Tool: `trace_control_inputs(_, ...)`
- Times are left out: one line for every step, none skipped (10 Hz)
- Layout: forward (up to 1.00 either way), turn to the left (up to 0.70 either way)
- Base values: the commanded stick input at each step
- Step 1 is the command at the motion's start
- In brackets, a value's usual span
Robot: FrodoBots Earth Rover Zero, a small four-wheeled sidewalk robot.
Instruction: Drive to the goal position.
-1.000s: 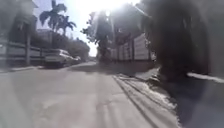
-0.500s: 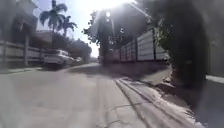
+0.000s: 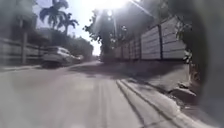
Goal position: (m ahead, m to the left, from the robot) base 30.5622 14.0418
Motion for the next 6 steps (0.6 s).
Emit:
trace_control_inputs(1.00, 0.00)
trace_control_inputs(1.00, 0.00)
trace_control_inputs(1.00, 0.00)
trace_control_inputs(1.00, 0.00)
trace_control_inputs(1.00, 0.00)
trace_control_inputs(1.00, 0.00)
